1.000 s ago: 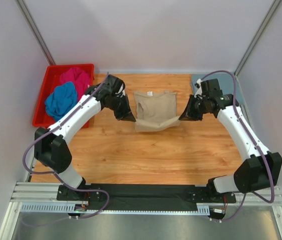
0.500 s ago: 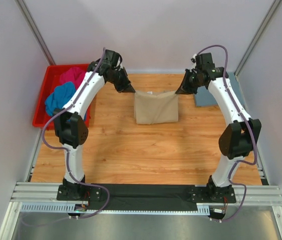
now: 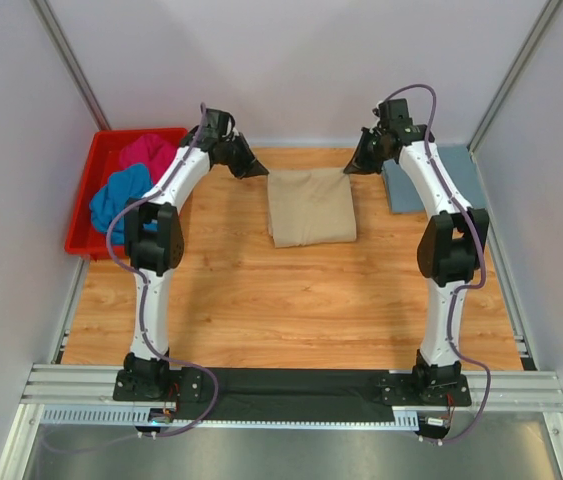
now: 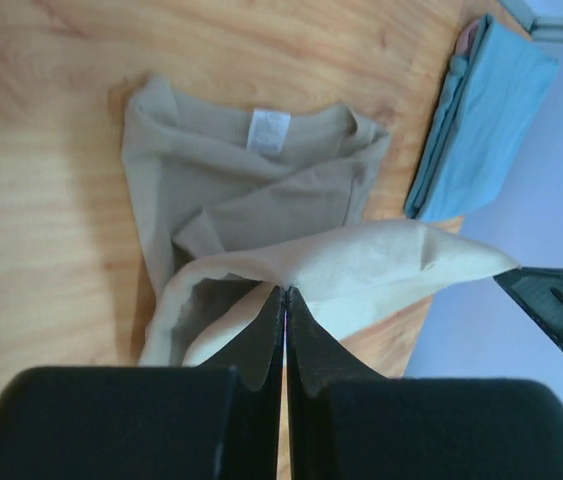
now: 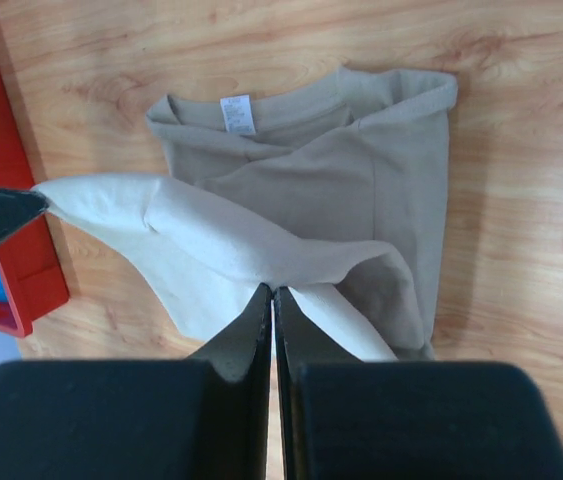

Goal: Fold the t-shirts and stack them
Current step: Fold the tshirt

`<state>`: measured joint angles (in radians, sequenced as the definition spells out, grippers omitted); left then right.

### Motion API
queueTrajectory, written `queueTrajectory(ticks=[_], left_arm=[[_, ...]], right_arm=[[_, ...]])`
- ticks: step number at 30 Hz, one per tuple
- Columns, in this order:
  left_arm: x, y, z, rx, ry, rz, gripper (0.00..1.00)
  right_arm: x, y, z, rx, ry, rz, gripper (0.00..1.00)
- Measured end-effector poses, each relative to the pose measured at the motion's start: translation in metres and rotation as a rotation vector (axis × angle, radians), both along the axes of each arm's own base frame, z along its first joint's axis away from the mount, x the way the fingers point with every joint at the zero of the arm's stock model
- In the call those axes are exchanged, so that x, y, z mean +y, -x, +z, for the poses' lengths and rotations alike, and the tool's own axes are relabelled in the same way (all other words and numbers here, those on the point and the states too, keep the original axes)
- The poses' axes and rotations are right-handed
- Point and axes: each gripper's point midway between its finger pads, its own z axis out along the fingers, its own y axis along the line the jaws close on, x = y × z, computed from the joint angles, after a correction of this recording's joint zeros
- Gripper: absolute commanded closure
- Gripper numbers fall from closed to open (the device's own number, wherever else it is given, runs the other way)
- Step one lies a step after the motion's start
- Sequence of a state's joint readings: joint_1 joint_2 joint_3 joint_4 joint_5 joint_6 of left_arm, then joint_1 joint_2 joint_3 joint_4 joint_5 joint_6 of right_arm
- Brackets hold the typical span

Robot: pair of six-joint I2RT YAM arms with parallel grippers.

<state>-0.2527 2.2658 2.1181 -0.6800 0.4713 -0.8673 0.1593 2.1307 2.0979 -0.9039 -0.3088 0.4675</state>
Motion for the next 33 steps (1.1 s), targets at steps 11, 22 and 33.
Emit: queueTrajectory(ticks=[11, 22, 33], left_arm=[[-0.016, -0.079, -0.049, -0.093, 0.138, 0.024, 0.92], [0.045, -0.116, -0.038, -0.182, 0.229, 0.091, 0.44], [0.005, -0.003, -0.091, 0.029, 0.087, -0.140, 0.44]], right_arm=[[-0.003, -0.072, -0.047, -0.057, -0.080, -0.075, 1.00], [-0.011, -0.095, -0.105, -0.027, -0.153, -0.075, 0.53], [-0.023, -0.012, -0.093, 0.036, -0.065, 0.071, 0.47]])
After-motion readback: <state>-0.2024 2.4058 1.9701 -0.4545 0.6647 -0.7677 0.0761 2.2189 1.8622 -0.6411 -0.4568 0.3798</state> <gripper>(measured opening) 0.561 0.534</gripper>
